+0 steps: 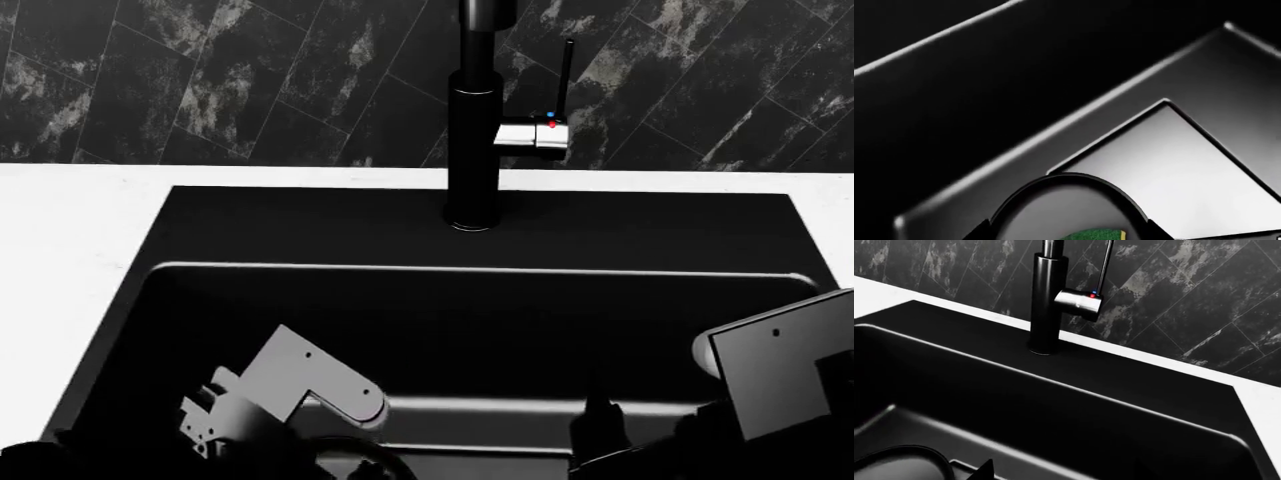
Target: Pick the pan and sponge and place them into the sink. Then turn on the water.
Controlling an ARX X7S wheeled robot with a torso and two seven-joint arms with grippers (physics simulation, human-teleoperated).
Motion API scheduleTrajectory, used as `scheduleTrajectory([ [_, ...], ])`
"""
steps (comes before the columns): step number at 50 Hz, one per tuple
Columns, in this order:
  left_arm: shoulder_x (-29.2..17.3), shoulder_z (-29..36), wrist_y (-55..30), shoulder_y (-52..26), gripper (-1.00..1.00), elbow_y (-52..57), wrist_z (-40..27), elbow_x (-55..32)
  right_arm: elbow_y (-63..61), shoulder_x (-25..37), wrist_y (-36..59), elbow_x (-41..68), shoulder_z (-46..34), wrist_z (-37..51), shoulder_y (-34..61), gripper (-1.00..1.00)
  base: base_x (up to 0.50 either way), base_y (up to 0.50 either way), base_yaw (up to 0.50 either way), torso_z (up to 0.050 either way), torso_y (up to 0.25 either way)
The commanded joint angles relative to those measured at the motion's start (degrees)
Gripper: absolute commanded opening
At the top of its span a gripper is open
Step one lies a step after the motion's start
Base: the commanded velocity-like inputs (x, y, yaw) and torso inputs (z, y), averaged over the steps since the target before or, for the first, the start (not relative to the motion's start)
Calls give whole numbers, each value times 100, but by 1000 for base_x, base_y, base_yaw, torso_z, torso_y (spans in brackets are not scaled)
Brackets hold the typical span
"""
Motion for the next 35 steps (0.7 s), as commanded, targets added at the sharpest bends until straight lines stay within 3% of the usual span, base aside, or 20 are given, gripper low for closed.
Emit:
scheduleTrajectory([
  [1,-161,-523,-274,-145,100,909,-501,-390,63,-93,12,3,1,2,181,100,0,0,0,0,0],
  [8,-244,-1135,-361,-411,100,1292,-845,-715,103,-178,-86,133,181,83,249,100,0,0,0,0,0],
  [18,-523,-1315,826,-465,100,1282,-724,38,54,-247,-269,132,395,263,328,100,0,0,0,0,0],
  [20,-553,-1461,753,-445,100,1305,-718,-146,53,-256,-248,186,409,263,350,100,0,0,0,0,0],
  [22,-775,-1244,1523,-300,100,1474,-481,467,32,-242,-240,219,444,296,363,100,0,0,0,0,0],
  [25,-762,-1646,1288,-231,100,1278,-798,164,27,-236,-275,219,487,335,321,100,0,0,0,0,0],
  [29,-971,-1731,1610,-34,100,1518,-849,354,-1,-217,-249,263,546,440,326,100,0,0,0,0,0],
  [31,-1037,-1863,1266,-25,100,1511,-740,-72,-10,-217,-260,298,591,478,310,100,0,0,0,0,0],
  [35,-1188,-1873,1458,-6,100,1458,-665,104,-41,-202,-272,351,657,539,273,100,0,0,0,0,0],
])
